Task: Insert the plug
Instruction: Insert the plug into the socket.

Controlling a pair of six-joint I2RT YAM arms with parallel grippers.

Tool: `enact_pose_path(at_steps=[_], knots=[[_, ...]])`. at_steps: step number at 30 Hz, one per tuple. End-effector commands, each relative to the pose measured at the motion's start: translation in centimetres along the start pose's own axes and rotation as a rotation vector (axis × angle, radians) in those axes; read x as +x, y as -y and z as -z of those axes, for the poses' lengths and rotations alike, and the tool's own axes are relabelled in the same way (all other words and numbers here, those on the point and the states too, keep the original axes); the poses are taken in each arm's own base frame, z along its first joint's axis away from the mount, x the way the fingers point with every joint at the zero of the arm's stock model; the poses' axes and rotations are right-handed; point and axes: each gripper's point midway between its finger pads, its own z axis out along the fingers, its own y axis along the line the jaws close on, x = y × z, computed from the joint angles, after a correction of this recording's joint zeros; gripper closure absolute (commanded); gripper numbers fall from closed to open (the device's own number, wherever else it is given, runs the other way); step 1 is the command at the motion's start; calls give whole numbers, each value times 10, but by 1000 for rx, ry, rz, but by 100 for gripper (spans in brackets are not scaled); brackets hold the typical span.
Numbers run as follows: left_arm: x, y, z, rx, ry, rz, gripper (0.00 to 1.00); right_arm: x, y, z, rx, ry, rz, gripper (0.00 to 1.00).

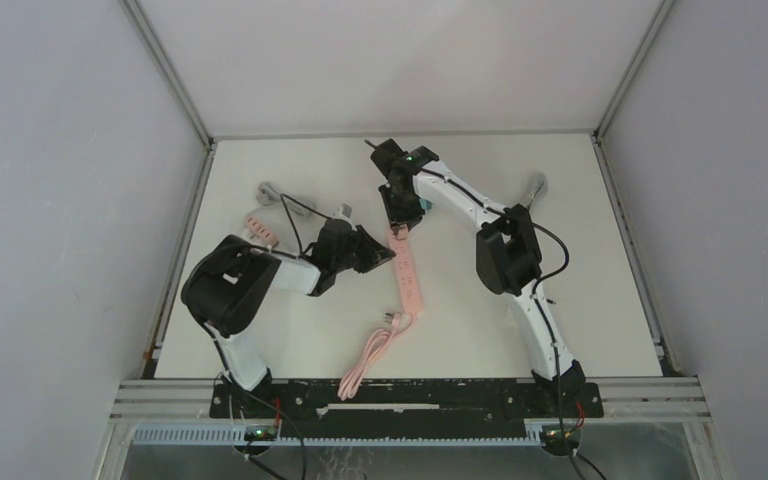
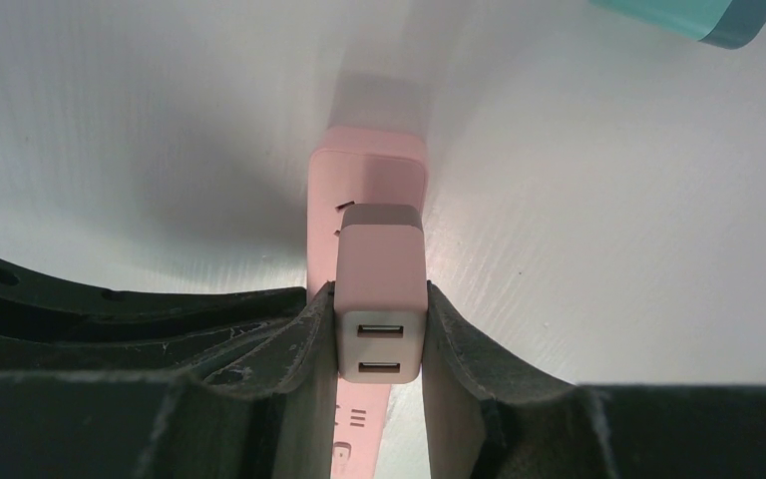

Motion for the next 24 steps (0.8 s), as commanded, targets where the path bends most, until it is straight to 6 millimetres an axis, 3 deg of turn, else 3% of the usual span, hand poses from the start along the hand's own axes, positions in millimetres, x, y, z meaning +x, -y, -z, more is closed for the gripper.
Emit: enact_pose_path(at_steps=[1, 10, 18, 24], knots=[[66, -30, 4, -87, -191, 7, 84, 9, 8, -18, 64, -37, 41, 100], [72, -26, 3, -70, -200, 13, 84, 20, 8, -33, 87, -81, 79, 100], [76, -15, 6, -45, -202, 3, 84, 37, 13, -25, 110, -65, 165, 100], [79, -7, 10, -21, -197, 2, 85, 57, -3, -15, 64, -85, 228, 100]])
